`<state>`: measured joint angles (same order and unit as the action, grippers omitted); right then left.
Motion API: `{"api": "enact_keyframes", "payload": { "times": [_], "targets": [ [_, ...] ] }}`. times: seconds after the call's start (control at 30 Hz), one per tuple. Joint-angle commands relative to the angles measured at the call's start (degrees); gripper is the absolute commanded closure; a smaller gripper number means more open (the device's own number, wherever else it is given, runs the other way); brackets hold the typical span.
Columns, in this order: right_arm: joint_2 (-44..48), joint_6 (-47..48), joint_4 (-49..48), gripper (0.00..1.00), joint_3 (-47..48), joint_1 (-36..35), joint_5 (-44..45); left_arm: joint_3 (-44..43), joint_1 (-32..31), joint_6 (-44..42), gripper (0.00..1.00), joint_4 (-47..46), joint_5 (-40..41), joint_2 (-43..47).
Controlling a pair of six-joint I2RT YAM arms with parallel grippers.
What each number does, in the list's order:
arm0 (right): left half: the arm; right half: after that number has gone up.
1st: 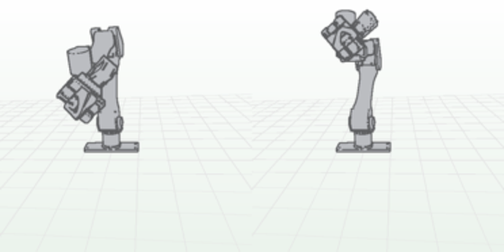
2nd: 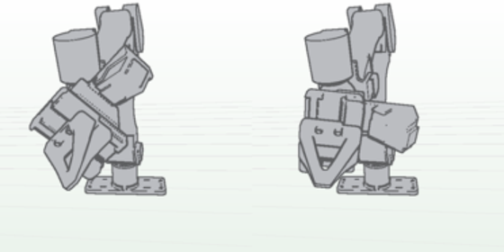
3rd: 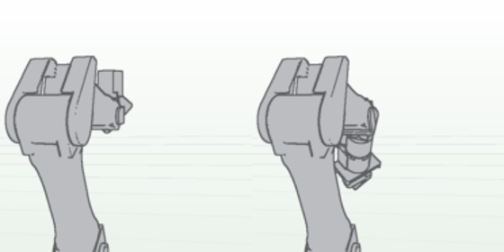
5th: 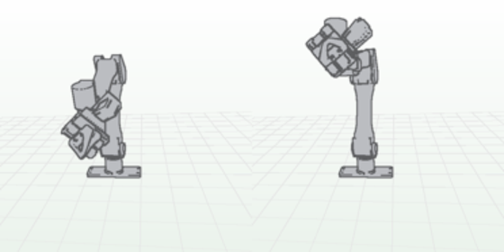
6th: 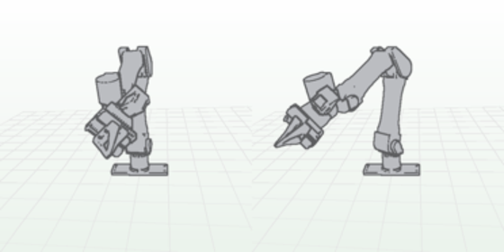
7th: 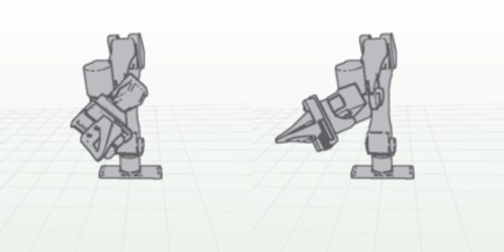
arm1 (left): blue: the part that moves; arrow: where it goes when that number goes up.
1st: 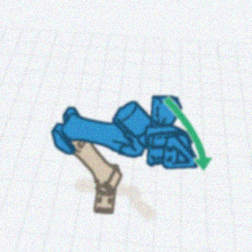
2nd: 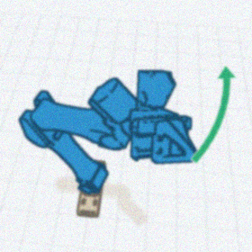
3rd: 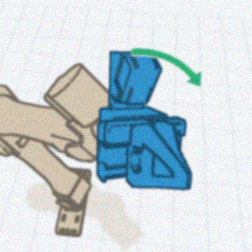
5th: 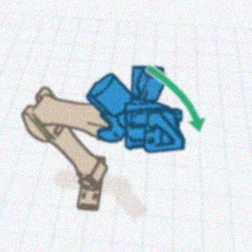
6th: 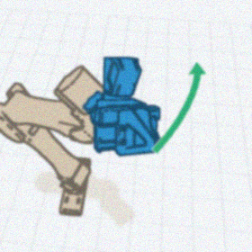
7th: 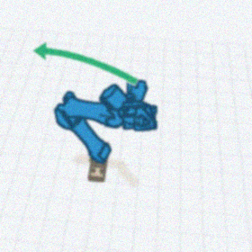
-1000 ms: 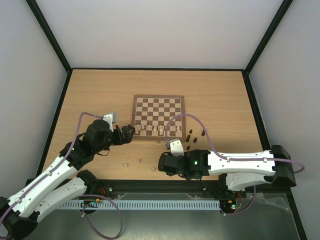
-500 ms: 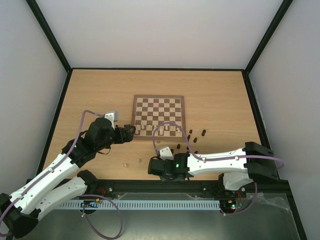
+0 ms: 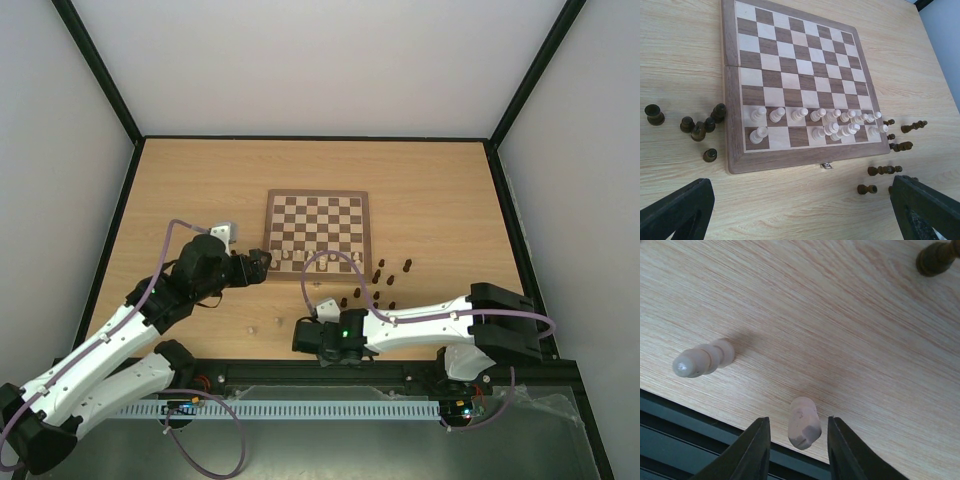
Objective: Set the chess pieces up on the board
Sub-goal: Pick up the chess piece at the center of the board, then place the chess piece on the chessboard.
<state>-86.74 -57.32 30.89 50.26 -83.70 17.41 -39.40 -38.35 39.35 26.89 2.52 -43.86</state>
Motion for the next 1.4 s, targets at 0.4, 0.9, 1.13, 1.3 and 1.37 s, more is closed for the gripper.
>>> {"api": "enact_keyframes", "payload": {
  "times": [0.4,0.9,1.13,1.3,1.37],
  "targets": [
    [0.0,-1.6,3.1,0.85,-1.2,0.1,1.2,-0.7,-0.2,-1.1,0.0,-1.7,0.9,-0.9],
    [7.3,8.0,9.6,0.86,5.5,10.4,3.9,-0.7,-0.2,-1.7,0.01,-2.1,1.3,-1.6],
    [7.3,17.2,8.8,0.85,10.0,22.7,2.6,-1.2,-0.2,-2.4,0.0,-2.0,1.3,-1.9],
    [2.7,21.5,8.6,0.85,14.3,28.3,0.8,-1.5,-0.1,-3.0,0.01,-1.9,1.6,-2.3],
    [0.5,23.3,8.2,0.85,16.0,29.8,0.1,-1.7,-0.1,-3.1,0.01,-1.9,1.7,-2.6]
  ]
}}
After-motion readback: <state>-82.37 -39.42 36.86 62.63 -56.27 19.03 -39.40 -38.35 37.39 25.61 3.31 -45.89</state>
